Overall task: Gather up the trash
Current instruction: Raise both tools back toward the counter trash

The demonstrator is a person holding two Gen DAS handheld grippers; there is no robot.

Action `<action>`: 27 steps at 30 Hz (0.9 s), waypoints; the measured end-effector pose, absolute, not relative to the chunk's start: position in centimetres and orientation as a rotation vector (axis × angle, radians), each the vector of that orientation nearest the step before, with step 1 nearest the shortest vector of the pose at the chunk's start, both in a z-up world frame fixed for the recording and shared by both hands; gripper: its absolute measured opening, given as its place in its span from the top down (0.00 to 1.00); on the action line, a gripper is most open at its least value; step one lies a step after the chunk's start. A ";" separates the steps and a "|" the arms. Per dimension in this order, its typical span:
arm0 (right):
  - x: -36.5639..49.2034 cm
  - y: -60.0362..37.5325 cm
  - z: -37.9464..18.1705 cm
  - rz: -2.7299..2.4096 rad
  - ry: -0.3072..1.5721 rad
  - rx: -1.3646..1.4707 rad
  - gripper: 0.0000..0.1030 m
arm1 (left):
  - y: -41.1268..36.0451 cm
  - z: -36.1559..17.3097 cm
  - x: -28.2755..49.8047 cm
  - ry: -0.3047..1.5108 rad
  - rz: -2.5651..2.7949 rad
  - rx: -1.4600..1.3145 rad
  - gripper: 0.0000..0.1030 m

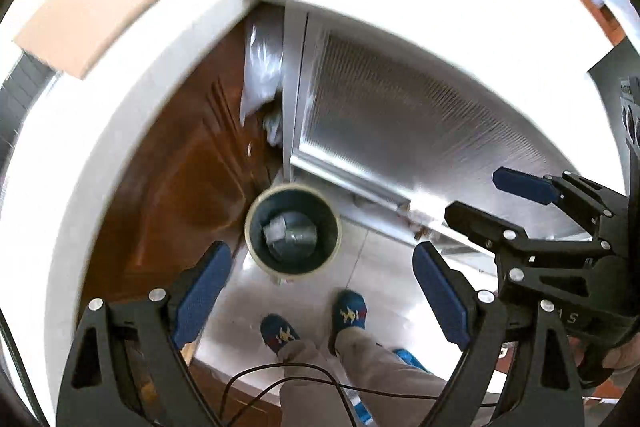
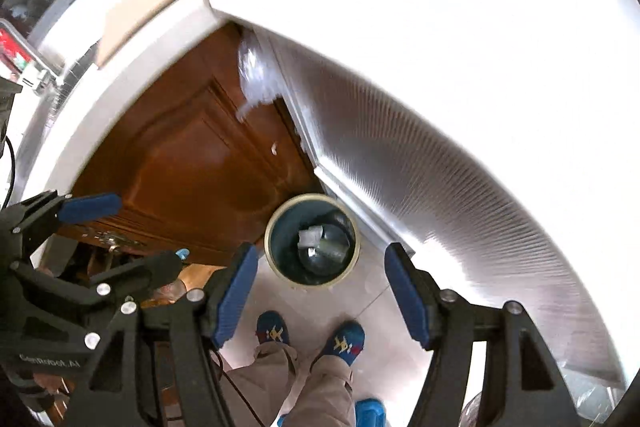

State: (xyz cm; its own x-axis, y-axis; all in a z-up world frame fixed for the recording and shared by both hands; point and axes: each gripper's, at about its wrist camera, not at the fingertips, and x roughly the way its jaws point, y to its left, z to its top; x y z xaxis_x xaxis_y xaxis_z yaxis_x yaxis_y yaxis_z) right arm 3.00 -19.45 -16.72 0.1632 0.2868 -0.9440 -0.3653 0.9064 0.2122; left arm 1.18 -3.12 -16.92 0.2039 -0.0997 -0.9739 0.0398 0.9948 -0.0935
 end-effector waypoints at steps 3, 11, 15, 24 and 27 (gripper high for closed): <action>3.2 -20.1 -14.0 0.492 1.283 -0.076 0.35 | -3.8 -13.7 1.7 1.308 -0.085 -0.029 0.12; 4.8 -20.3 -7.2 0.566 1.095 -0.100 0.35 | -5.4 -4.7 3.3 1.092 0.008 0.089 0.11; 6.2 -19.5 -5.3 0.600 1.018 -0.129 0.35 | -5.2 -1.0 3.6 0.990 0.089 0.117 0.11; 9.3 -16.0 -3.2 0.673 0.982 -0.165 0.35 | -1.3 1.7 2.8 0.897 0.217 0.077 0.11; 9.7 -14.5 -3.1 0.681 0.978 -0.191 0.35 | 0.9 1.5 3.4 0.894 0.231 0.045 0.11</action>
